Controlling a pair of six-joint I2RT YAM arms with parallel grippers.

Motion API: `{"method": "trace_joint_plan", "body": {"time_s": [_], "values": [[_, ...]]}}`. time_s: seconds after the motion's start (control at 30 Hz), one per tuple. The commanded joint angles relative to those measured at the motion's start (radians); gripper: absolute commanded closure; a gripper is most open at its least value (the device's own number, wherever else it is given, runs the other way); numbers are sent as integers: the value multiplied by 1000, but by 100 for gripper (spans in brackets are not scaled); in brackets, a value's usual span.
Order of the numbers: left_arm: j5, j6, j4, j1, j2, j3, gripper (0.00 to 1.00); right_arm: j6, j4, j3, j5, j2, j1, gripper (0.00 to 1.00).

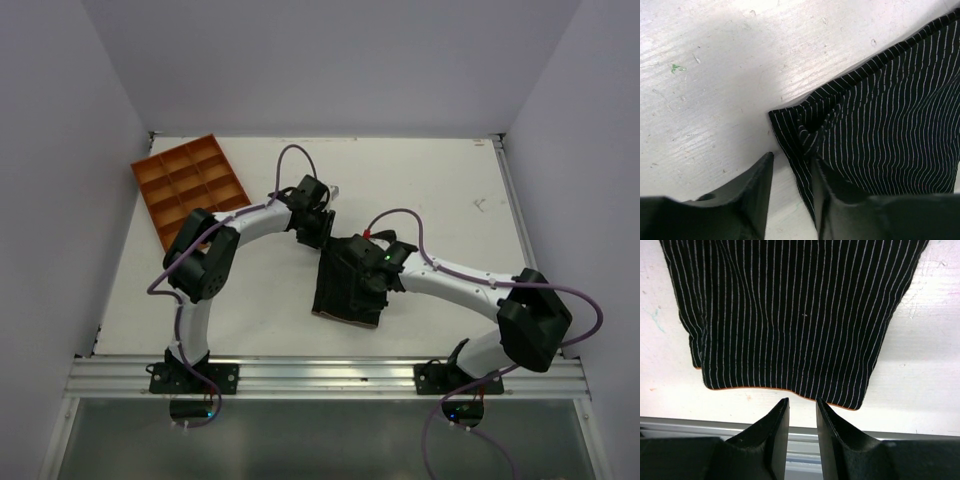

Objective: Roll the underwear
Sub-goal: Fold the underwear

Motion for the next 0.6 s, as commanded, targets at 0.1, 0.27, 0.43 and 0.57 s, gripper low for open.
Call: {"method": "trace_joint_plan", "body": {"time_s": [0.1, 0.27, 0.43, 0.57], "values": [[65, 14, 23, 20, 29, -9, 68, 23, -14, -12, 32, -42, 7, 67], [154, -4, 59, 27, 32, -24, 78, 33, -52, -15, 60, -83, 7, 67], [200, -53, 96, 27, 12, -67, 95, 41, -103, -28, 108, -111, 4, 67], [191, -145, 118, 27, -25, -131, 100, 47, -132, -54, 140, -93, -30, 68]]}}
